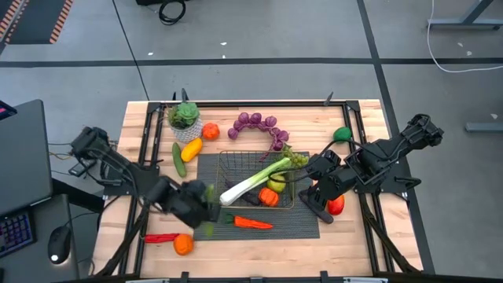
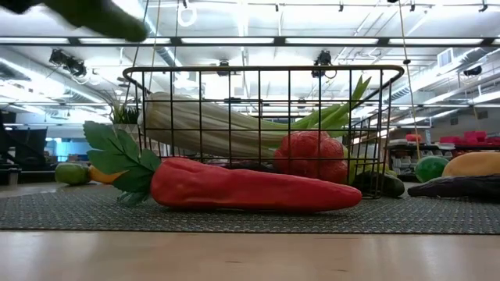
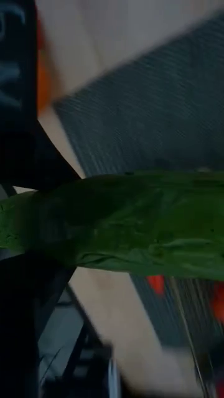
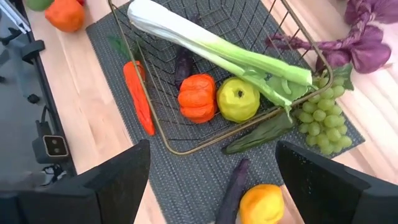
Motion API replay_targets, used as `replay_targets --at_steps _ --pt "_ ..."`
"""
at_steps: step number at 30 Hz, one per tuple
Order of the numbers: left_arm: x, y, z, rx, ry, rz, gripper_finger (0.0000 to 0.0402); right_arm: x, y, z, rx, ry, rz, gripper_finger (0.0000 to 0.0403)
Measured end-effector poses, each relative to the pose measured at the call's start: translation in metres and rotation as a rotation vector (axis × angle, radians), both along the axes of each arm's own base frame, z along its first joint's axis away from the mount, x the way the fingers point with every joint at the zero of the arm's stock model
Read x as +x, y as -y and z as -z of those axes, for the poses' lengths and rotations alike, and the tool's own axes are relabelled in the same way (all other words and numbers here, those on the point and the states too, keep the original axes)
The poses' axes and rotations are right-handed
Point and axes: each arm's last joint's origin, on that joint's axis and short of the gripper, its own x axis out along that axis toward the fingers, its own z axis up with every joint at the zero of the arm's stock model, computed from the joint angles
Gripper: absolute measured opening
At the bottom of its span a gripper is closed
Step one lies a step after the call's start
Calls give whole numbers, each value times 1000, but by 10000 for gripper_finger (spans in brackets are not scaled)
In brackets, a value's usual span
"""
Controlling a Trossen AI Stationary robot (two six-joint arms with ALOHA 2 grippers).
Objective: Build produce basket
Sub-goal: Put the bottom green cucumber into the gold wire basket, then put the purple eggplant into the gold wire basket
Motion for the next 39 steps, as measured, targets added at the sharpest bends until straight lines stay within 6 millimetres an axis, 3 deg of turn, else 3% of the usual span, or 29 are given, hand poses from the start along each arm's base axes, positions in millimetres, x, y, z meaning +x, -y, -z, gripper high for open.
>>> replay_targets --at_steps 9,23,28,39 --pt "14 -50 -37 222 277 207 138 0 0 0 120 24 188 348" --pt "34 -108 -38 669 252 507 150 7 -12 -4 443 63 359 348" --pt "36 -128 -31 655 195 548 183 16 -16 -7 463 174 394 348" --pt "38 -137 -28 659 179 590 299 26 -18 -1 435 192 418 348"
